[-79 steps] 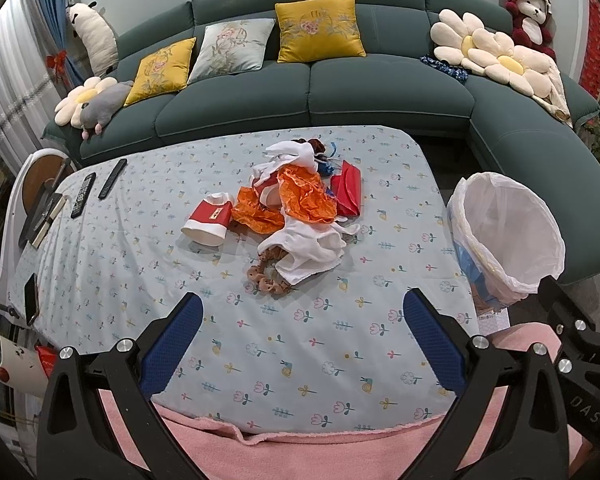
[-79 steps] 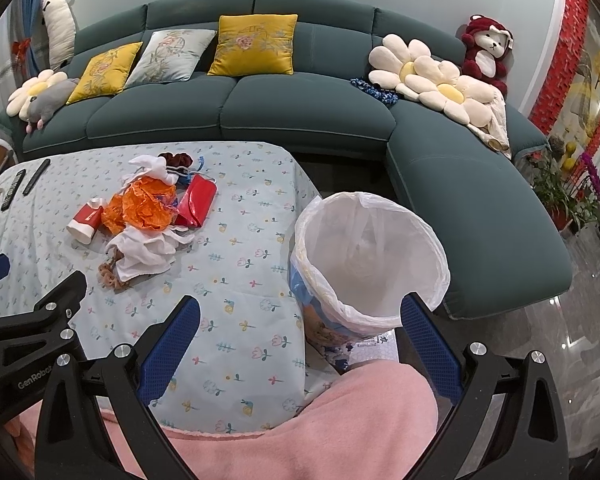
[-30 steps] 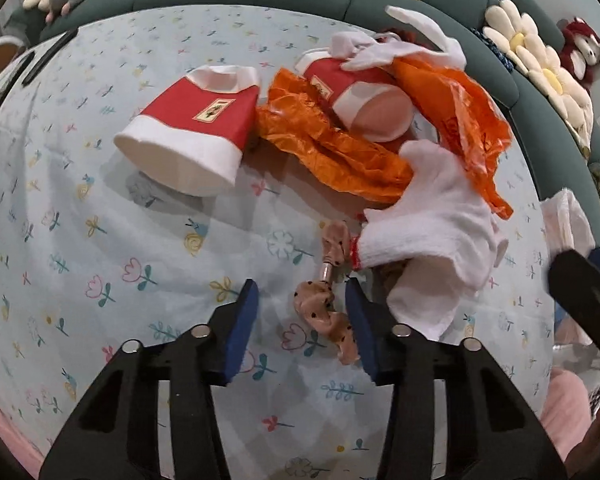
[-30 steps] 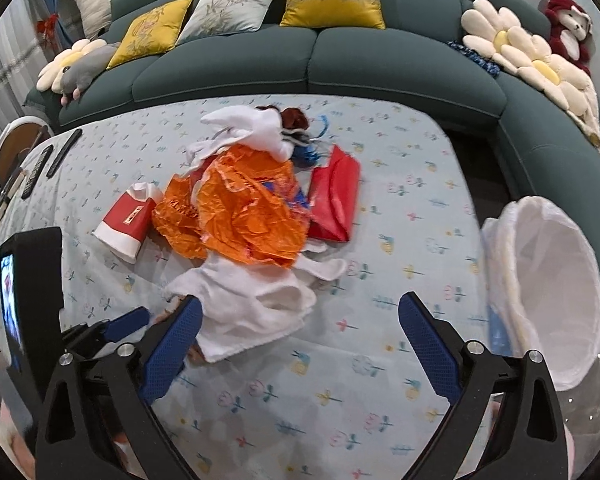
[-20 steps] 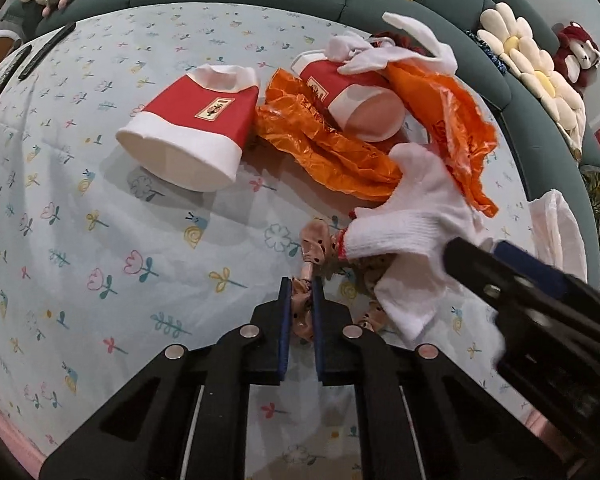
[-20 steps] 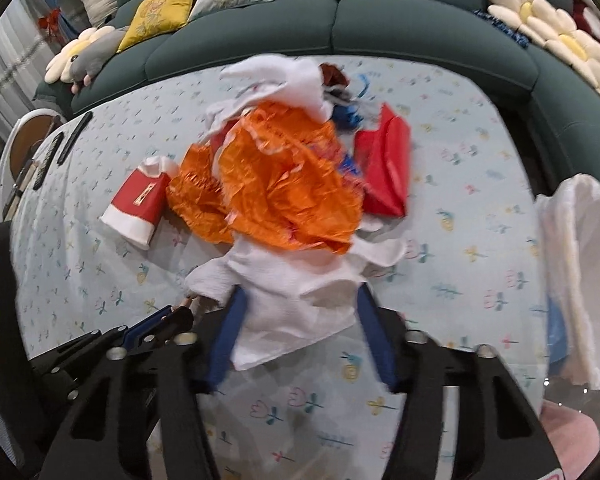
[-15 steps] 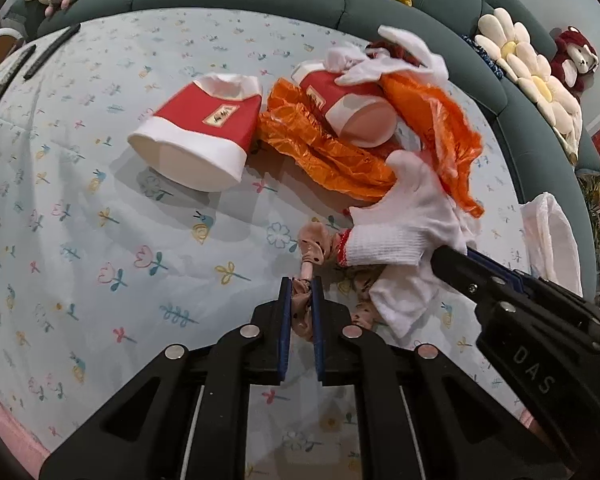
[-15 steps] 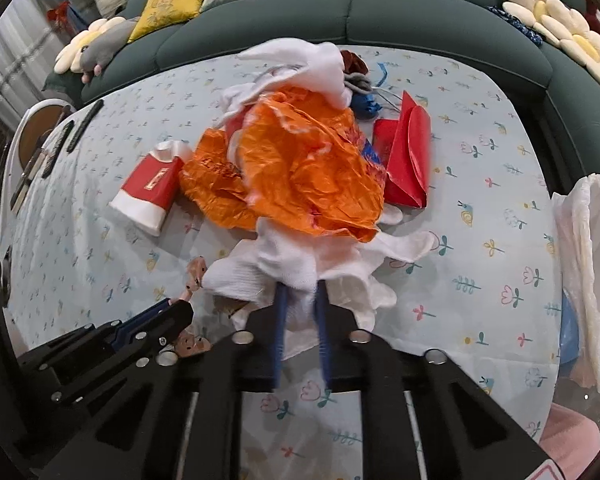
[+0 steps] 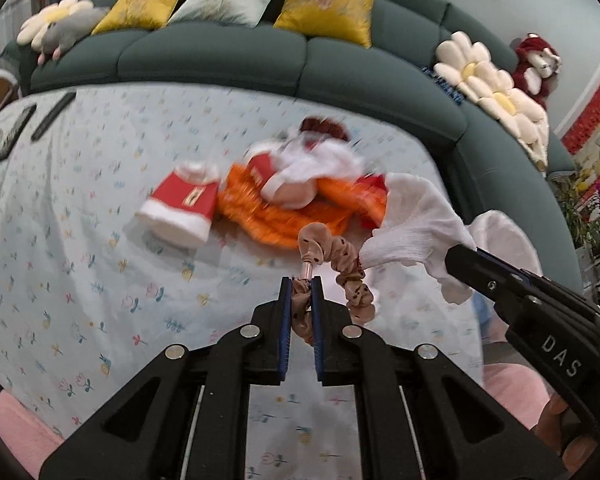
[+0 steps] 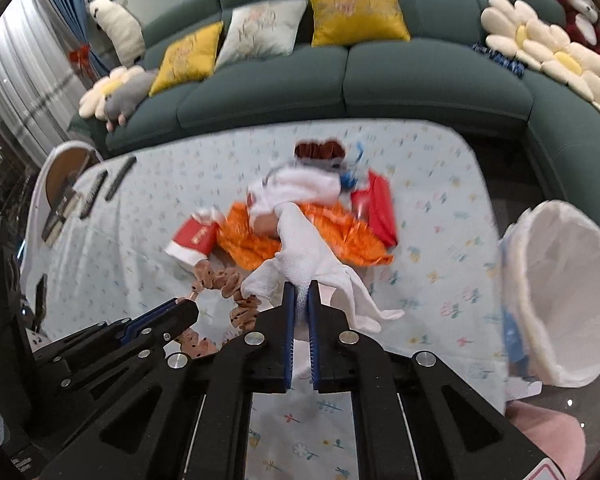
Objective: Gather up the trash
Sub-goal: 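Carry the hair tie and tissue over the wastebasket with both grippers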
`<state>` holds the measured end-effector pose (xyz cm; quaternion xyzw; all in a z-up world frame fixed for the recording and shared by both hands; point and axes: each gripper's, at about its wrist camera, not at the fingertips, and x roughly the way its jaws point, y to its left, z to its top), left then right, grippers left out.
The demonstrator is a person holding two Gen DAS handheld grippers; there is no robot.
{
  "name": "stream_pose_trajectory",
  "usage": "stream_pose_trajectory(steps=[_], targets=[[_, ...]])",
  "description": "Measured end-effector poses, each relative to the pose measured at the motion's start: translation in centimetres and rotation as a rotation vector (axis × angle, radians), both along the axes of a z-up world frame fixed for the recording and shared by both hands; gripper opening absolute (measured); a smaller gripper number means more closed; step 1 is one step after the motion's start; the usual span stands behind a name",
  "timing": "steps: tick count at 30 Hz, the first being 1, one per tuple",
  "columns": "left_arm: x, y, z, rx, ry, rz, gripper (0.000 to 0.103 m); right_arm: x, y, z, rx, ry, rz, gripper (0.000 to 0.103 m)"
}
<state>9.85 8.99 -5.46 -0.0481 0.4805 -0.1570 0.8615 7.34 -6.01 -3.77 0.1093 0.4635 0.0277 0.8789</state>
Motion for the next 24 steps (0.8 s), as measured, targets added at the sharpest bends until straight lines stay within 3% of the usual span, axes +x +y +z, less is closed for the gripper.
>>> stream_pose_trajectory(steps=[11, 18, 24], targets=[[-2.0, -6.1, 6.8, -0.032, -0.138, -0.113, 0.009, -4.2, -6.0, 7.1, -0.002, -0.17, -0.11, 0.006], [-3.2, -12.0, 9.1, -0.033, -0.195, -0.212, 0.009, -6.7, -11.0, 8.7, -0.027, -0.217, -0.203, 0.006], [-4.3, -17.5, 9.6, -0.031, -0.215, -0.299, 0.009, -8.5, -15.4, 8.4, -0.037, -0.218, -0.287, 0.007]])
